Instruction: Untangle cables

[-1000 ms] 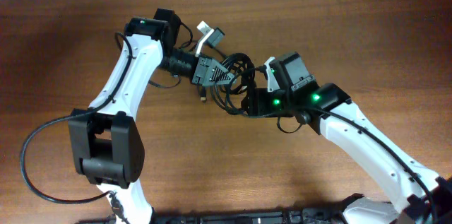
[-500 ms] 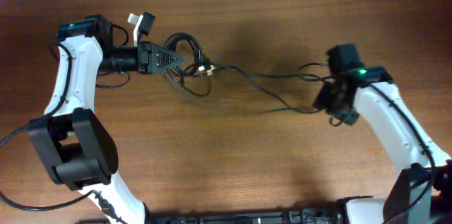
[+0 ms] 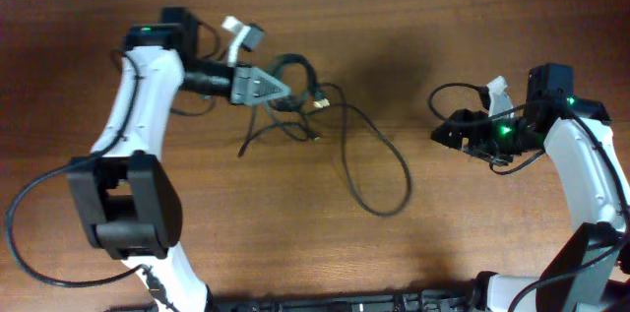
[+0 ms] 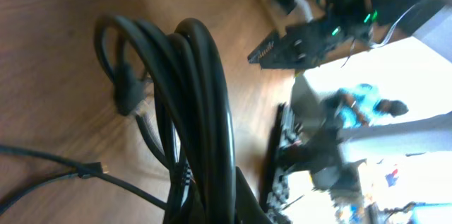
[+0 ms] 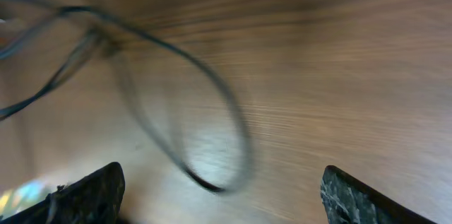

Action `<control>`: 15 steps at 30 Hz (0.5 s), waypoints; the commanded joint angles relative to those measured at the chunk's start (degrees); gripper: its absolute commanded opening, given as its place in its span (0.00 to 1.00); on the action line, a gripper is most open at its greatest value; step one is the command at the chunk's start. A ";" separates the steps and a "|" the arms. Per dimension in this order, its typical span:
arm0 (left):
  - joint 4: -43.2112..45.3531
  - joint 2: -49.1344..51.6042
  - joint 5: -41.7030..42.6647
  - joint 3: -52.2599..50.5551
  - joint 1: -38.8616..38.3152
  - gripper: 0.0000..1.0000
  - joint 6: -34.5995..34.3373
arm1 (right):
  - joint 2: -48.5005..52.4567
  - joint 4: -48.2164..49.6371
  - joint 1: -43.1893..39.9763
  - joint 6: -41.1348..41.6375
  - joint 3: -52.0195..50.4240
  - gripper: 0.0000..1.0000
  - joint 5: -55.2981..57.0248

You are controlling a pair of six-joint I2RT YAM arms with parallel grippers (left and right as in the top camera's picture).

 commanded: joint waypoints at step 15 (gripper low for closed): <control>2.60 -0.57 -1.84 0.63 -11.30 0.00 -3.37 | 2.32 13.42 25.57 -13.00 -0.26 0.04 8.63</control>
